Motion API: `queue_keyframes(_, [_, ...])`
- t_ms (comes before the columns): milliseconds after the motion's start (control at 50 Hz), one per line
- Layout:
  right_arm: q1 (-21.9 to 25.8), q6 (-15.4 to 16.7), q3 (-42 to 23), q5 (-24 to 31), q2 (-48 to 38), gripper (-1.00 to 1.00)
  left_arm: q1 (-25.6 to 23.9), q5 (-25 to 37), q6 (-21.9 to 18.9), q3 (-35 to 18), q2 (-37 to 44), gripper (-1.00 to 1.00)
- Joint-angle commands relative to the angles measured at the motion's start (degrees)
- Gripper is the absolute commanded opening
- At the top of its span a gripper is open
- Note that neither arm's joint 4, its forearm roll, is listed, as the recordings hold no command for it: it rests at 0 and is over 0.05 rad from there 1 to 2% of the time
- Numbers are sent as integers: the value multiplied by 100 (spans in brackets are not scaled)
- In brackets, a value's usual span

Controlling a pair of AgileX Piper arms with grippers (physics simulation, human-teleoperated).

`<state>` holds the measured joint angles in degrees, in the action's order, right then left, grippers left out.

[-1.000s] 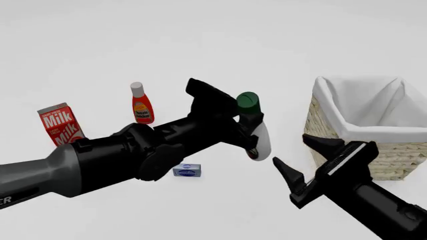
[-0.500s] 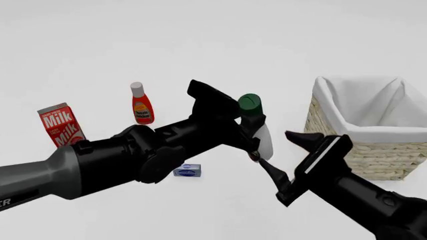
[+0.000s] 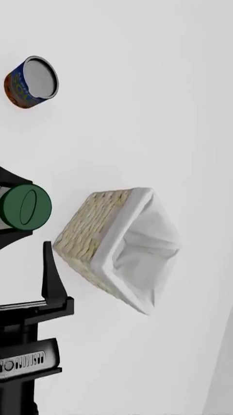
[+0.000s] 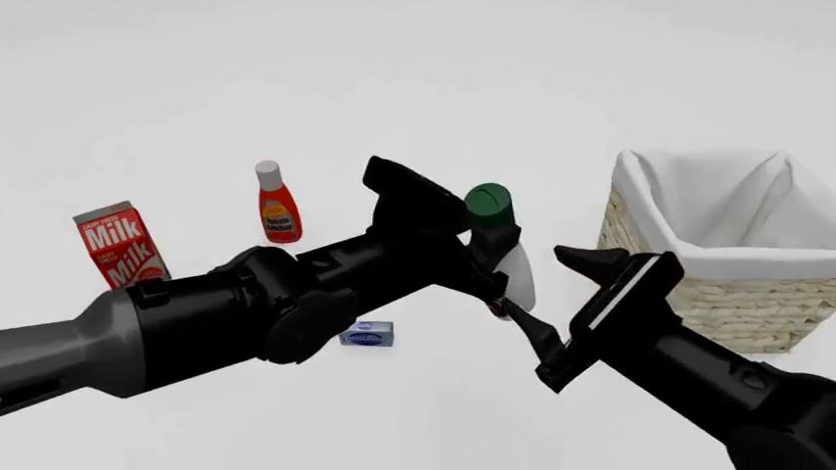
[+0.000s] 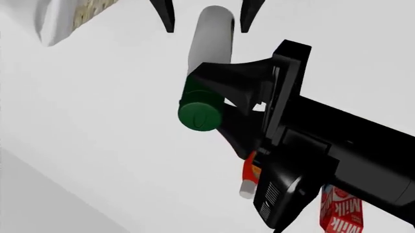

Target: Pick the salad dressing and place it in the basket.

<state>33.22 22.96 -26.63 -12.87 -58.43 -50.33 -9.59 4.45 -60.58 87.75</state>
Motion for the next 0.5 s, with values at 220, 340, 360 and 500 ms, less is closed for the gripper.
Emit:
queue_keyframes(220, [7,-103,-106,-91,-207,100,6,94,181,-21,-194,-100])
queue_keyframes(340, [52,-134,-136,-90,-231,100,-2,98,184,-10,-223,-100])
queue_keyframes(360, [58,-143,-147,-87,-237,100,0,103,184,-10,-233,-100])
queue_keyframes(500, [82,-121,-174,-94,-272,100,-14,107,183,18,-277,-100])
